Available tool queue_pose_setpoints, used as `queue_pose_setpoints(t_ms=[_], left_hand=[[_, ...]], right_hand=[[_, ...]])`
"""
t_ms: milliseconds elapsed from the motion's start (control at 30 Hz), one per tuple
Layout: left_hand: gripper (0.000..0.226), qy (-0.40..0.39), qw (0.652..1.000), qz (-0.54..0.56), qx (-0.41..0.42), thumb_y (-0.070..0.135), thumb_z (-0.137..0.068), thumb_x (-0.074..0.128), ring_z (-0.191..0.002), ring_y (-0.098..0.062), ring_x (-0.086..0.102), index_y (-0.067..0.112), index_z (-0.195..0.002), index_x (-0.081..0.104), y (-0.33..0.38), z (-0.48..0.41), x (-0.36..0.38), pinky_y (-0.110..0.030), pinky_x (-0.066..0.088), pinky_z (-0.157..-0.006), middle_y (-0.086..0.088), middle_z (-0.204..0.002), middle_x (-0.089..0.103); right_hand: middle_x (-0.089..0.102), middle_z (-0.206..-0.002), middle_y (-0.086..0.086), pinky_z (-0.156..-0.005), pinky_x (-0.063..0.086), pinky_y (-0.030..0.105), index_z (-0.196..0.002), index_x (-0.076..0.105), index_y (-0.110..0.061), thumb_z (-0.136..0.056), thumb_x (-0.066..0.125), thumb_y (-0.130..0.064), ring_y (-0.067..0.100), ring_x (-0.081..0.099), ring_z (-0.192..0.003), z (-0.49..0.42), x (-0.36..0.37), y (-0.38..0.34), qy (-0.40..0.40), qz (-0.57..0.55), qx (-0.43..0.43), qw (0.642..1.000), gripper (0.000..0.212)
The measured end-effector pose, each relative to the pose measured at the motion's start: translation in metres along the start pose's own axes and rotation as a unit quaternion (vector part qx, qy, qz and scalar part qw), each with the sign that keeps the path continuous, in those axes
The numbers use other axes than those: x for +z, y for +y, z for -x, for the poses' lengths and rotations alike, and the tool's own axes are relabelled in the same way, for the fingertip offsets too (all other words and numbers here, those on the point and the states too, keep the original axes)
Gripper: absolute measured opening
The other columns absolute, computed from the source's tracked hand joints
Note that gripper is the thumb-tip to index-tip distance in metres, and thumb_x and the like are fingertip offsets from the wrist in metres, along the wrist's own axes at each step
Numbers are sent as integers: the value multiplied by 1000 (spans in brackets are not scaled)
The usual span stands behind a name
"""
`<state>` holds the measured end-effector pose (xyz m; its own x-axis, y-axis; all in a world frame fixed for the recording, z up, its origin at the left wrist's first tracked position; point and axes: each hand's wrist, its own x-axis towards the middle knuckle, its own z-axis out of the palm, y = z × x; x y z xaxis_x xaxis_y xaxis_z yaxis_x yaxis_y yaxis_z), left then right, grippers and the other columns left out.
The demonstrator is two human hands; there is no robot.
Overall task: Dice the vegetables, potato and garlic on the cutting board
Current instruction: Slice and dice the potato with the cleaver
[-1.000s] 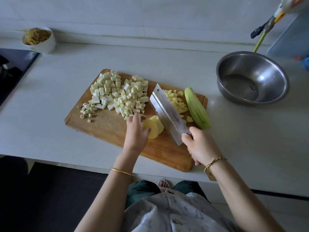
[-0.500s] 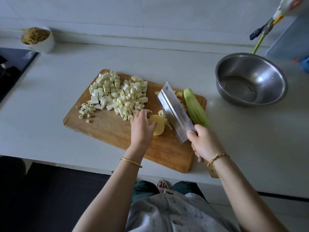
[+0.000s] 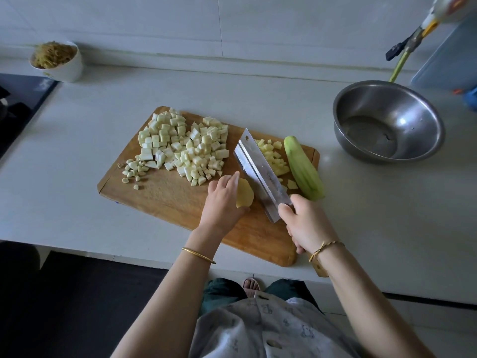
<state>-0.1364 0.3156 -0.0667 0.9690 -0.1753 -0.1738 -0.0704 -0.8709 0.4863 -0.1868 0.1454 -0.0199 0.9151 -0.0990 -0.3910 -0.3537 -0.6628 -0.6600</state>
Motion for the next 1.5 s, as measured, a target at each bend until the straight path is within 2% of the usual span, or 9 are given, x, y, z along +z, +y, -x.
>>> queue_pose_setpoints(t_ms=[300, 467, 700, 867, 1000, 1100, 1200, 1400, 1500], left_hand=[[76, 41, 998, 56, 3, 19, -77, 77, -132, -25, 32, 9, -141, 36, -8, 7, 3, -32, 29, -107, -8, -141, 37], [73, 47, 997, 54, 5, 18, -78, 76, -130, -26, 35, 8, -140, 39, -8, 6, 4, -31, 31, -105, -8, -139, 40], [70, 65, 996, 58, 7, 17, -77, 77, -125, -27, 39, 8, -137, 42, -9, 6, 8, -32, 34, -102, -8, -136, 43], [71, 56, 996, 68, -1, 19, -78, 76, -129, -25, 36, 12, -139, 41, -10, 7, 7, -33, 32, -105, -5, -140, 41], [59, 76, 993, 96, -9, 18, -85, 68, -127, -22, 41, 13, -139, 45, -13, 4, 7, -30, 34, -105, -5, -138, 45], [51, 103, 990, 101, -10, 6, -88, 63, -122, -23, 46, 11, -137, 49, -13, 4, 9, -28, 37, -101, -6, -133, 48], [50, 112, 988, 105, -4, 6, -87, 64, -119, -23, 48, 10, -135, 51, -14, 4, 11, -31, 42, -100, -6, -128, 51], [49, 123, 987, 104, 4, 3, -84, 66, -111, -28, 53, 8, -131, 55, -14, 2, 14, -41, 47, -95, -8, -123, 54], [48, 128, 986, 107, 3, 4, -84, 67, -109, -27, 54, 8, -130, 56, -14, 2, 16, -42, 48, -93, -8, -121, 54]], right_hand=[[48, -61, 7, -40, 48, 29, -74, 41, -11, -97, 40, -28, 20, 44, -42, 6, 6, -9, 0, 7, 4, 1000, 29], [49, -64, 4, -60, 55, 43, -82, 47, -9, -98, 38, -28, 20, 46, -50, 4, 9, -18, -7, 64, 8, 998, 26], [43, -67, -1, -64, 56, 42, -67, 33, -18, -100, 36, -25, 27, 54, -64, -6, 25, -32, 2, 81, 16, 997, 33], [48, -67, 2, -60, 56, 44, -76, 39, -12, -101, 37, -26, 27, 56, -59, -6, 28, -25, 9, 42, 29, 999, 28], [49, -64, 1, -51, 49, 33, -71, 34, -20, -101, 36, -29, 15, 49, -49, -1, 22, -21, 27, 29, 8, 999, 32], [50, -64, 2, -55, 52, 37, -71, 35, -18, -101, 36, -30, 19, 50, -50, 4, 20, -23, 28, 34, 1, 999, 32], [53, -66, 5, -58, 57, 45, -71, 37, -17, -100, 36, -30, 23, 54, -52, 5, 21, -25, 14, 53, 10, 998, 32], [49, -69, 1, -55, 52, 39, -79, 43, -13, -99, 37, -26, 18, 49, -52, -1, 22, -31, -16, 49, 26, 998, 25], [46, -69, 0, -59, 54, 42, -83, 45, -9, -99, 37, -24, 27, 55, -60, -2, 28, -35, -13, 53, 24, 998, 23]])
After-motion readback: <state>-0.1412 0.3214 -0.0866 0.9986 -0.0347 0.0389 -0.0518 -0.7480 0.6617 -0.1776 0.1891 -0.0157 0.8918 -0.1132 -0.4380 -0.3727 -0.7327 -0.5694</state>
